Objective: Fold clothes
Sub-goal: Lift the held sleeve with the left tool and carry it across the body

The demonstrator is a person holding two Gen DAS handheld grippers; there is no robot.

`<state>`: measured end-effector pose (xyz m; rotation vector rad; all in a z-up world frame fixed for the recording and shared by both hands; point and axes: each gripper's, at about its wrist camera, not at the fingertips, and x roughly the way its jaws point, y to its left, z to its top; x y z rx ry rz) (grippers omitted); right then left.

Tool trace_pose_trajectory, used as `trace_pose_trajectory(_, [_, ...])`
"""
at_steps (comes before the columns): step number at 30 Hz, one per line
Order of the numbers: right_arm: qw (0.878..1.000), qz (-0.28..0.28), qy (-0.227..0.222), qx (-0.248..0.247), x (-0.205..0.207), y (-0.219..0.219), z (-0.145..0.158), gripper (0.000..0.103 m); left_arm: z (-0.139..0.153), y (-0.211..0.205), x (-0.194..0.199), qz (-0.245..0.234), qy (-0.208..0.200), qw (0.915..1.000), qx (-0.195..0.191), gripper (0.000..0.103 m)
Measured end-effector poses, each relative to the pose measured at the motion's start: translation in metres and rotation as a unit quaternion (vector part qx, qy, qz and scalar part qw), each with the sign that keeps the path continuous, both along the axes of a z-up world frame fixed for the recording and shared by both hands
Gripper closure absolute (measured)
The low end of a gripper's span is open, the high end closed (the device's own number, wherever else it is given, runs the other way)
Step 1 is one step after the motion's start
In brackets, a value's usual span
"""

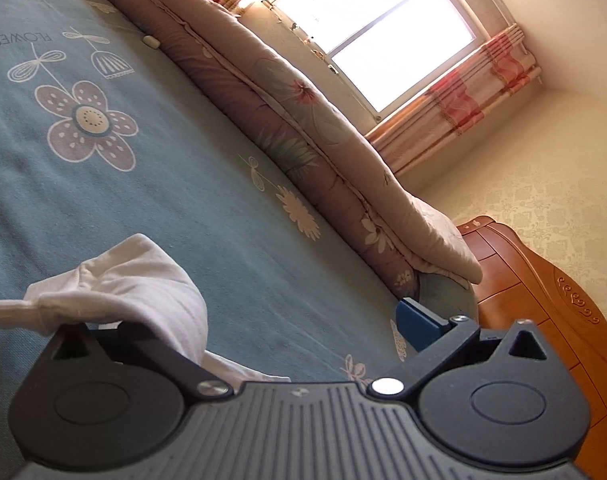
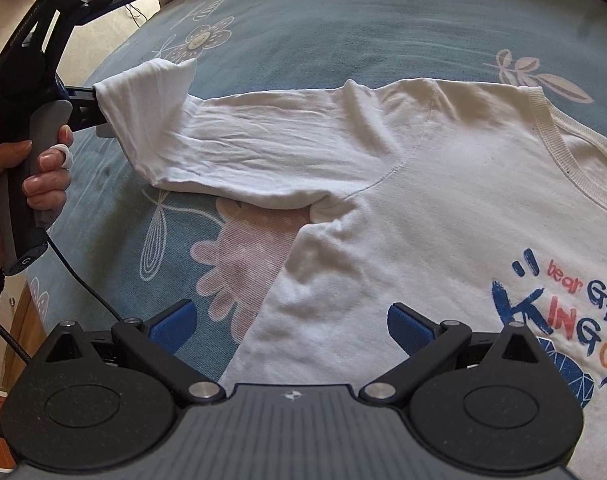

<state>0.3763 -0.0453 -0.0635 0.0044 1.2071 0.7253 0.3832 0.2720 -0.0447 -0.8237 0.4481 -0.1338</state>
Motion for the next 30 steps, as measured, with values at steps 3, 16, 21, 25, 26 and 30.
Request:
trace_pose_trajectory(3, [1.000, -0.001, -0.003, -0.008, -0.003, -0.008, 0.000, 0.000, 0.007, -0.014, 0.005, -0.014, -0.007, 0.9999, 0.001, 0.001])
trace_pose_trajectory(16, [0.999, -0.033, -0.011, -0.012, -0.010, -0.070, 0.004, 0.000, 0.025, -0.084, 0.023, -0.070, -0.009, 0.9974, 0.013, 0.001])
trace_pose_trajectory(21, [0.999, -0.050, -0.011, -0.015, -0.012, -0.097, 0.003, 0.000, 0.026, -0.120, 0.032, -0.097, 0.003, 0.9949, 0.028, 0.001])
trace_pose_trajectory(25, [0.998, -0.058, -0.011, -0.018, -0.013, -0.117, 0.004, 0.000, 0.026, -0.148, 0.038, -0.115, 0.008, 0.9929, 0.031, 0.001])
trace_pose_trajectory(26, [0.998, -0.059, -0.011, -0.019, -0.013, -0.122, 0.004, 0.000, 0.026, -0.155, 0.039, -0.118, 0.009, 0.9924, 0.034, 0.001])
trace_pose_trajectory(30, [0.998, -0.064, -0.011, -0.022, -0.013, -0.141, 0.005, 0.000, 0.026, -0.181, 0.042, -0.130, 0.015, 0.9907, 0.038, 0.001])
